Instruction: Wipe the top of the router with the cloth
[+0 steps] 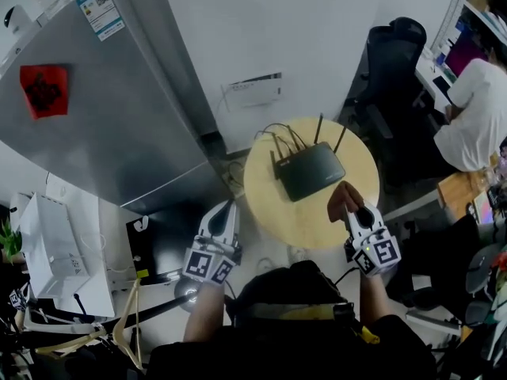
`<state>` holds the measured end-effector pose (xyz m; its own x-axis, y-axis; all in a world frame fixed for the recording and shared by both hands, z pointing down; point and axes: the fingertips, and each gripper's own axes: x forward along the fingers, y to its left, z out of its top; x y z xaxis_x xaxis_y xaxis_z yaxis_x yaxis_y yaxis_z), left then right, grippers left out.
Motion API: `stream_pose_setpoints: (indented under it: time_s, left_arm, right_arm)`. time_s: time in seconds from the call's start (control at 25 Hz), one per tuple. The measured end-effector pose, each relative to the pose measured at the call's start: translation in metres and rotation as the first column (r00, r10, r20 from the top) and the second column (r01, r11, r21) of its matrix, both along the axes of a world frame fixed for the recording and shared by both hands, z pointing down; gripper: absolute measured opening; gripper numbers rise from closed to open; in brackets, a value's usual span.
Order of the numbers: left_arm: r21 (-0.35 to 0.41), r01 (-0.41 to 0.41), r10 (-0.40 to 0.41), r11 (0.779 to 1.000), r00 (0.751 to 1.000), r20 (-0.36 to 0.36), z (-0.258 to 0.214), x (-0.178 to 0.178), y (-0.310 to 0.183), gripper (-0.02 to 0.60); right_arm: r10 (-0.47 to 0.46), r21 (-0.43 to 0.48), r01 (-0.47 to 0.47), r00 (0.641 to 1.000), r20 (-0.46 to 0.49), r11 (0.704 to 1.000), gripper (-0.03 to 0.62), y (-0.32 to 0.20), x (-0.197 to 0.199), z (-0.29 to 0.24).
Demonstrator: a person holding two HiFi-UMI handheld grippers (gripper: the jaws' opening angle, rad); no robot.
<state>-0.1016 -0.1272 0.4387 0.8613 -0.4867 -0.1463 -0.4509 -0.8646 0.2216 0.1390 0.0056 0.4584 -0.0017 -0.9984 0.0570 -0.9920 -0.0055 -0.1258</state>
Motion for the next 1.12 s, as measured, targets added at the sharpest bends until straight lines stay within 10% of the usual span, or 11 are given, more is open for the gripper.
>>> stream_pose_setpoints:
  time_s: [0.28, 0.6, 0.92, 1.12]
  left_arm:
    - [0.013, -0.030, 0.031, 0.999, 0.999, -0.009, -0.009, 0.073, -0.009, -0.006]
    - [-0.032, 0.033, -0.031, 0.999, 0.998, 0.050, 0.006, 0.075, -0.020, -0.006]
    - [-0.068, 0.108, -0.098, 0.992, 0.985, 0.142, 0.033, 0.016, -0.043, -0.006]
    - [-0.094, 0.147, -0.134, 0.985, 0.982, 0.136, 0.043, -0.015, -0.061, -0.006]
  right_arm:
    - [-0.062, -0.049, 0.060, 0.997, -0.044, 0.997, 0.061, -0.030, 0.046, -0.001]
    - [-0.153, -0.237, 0.156, 0.988, 0.031, 0.959, 0.061, -0.088, 0.036, 0.069]
    - [-0.070, -0.664, 0.216, 0.968, 0.239, 0.716, 0.061, -0.152, -0.049, 0.236]
    - [0.008, -0.807, 0.127, 0.987, 0.161, 0.577, 0.060, -0.171, -0.058, 0.296]
